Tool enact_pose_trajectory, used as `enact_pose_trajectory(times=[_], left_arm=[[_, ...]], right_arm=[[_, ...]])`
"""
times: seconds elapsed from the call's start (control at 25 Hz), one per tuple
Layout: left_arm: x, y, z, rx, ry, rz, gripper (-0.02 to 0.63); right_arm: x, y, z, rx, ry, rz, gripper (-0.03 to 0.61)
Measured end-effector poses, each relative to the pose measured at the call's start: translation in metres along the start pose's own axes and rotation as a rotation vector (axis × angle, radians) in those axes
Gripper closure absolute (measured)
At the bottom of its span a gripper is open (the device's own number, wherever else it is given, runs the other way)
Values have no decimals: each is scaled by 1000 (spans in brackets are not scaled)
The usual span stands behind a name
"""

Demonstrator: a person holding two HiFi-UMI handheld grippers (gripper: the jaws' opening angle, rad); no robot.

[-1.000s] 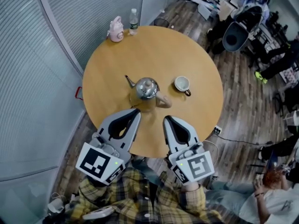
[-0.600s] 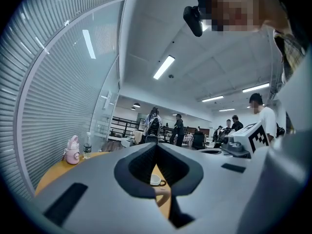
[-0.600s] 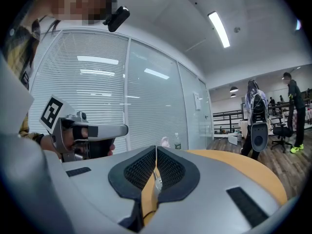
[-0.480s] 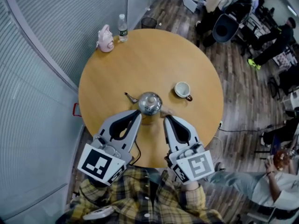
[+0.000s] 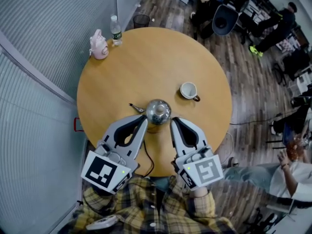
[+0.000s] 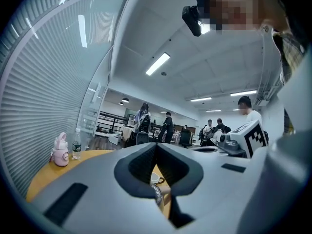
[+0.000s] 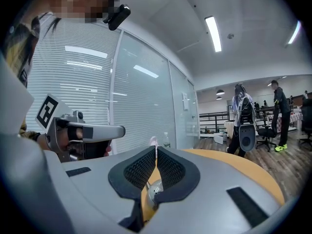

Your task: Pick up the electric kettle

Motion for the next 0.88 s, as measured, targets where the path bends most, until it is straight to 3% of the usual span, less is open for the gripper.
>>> enact_pose_trajectory(times=[0.48, 0.88], left_arm=[[-1, -12, 7, 1, -21, -13, 611], [3, -32, 8, 19, -6, -30, 611]], right_arm=[[-8, -7, 1, -1, -28, -7, 543], [-23, -29, -1, 18, -34, 55, 541]])
Point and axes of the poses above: the fingertips, and each gripper's own axes: z forward along the fingers, x to its left, y out of its top, the point moved 5 cm from there along -z, backward along the fingers, and after that the axes turned 9 degrees about -y, right-handed, at the moved point
